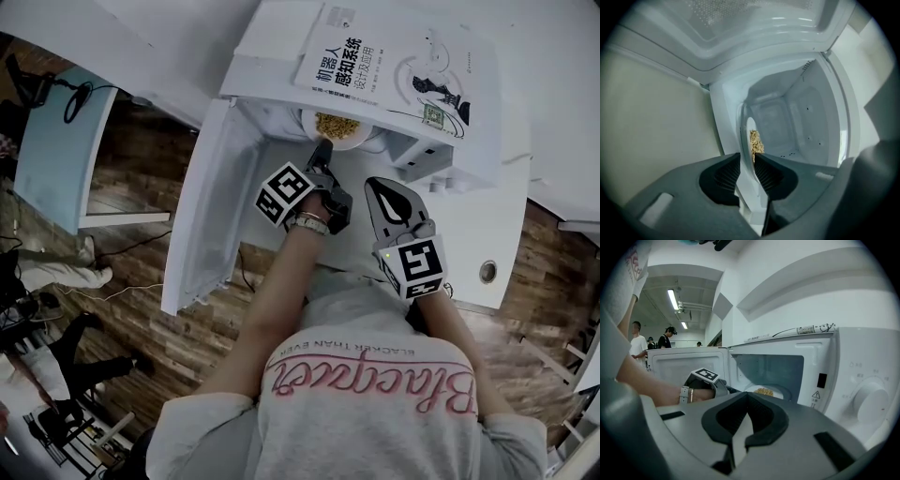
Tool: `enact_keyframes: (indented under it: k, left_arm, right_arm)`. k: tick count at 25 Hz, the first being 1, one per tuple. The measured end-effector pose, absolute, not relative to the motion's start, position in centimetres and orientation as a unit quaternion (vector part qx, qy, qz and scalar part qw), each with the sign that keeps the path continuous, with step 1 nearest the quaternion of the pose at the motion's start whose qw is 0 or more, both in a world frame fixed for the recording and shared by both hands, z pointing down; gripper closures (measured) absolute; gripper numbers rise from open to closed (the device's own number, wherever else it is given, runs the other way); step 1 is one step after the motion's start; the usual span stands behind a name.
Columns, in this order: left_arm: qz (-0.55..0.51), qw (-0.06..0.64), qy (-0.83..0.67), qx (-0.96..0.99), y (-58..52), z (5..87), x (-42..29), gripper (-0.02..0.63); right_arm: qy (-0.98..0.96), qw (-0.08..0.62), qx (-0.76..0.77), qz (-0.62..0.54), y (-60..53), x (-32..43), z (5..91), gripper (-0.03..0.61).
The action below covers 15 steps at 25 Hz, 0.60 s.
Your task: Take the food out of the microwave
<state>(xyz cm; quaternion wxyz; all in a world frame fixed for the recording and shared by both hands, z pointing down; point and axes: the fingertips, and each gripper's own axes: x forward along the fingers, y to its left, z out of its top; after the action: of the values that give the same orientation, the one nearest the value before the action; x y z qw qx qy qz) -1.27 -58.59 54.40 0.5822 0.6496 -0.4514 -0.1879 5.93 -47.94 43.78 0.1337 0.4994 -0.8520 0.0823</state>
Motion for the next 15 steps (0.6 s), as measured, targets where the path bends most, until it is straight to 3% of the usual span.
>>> enact_keyframes:
  k: [1, 2, 7, 15]
  left_arm:
    - [-0.192, 0.585, -0.448, 0.648, -58.5, 54.2, -1.3, 0.522]
    - [-0.195, 0.588, -0.445, 0.646, -58.5, 54.1, -1.3, 0.581]
    - [-0.225, 0.618, -0.427, 0.621, -58.3, 53.7, -1.3, 0.598]
    - [-0.229, 0.602, -0.426, 0.636, -56.5, 52.4, -1.2, 0.604]
  right_arm:
    - [-0.852, 0.135, 0.499, 0.082, -47.8, 5.9, 43.8, 0.568]
    - [-0.852, 0.136, 0.498, 0.081, -47.7, 5.9, 43.8, 0.568]
    - [-0.852, 0.141, 0.499, 0.075, -47.1, 6.0, 43.7, 0.568]
    - [-0.855, 0.140, 0.495, 0.063, -45.4, 6.2, 43.1, 0.568]
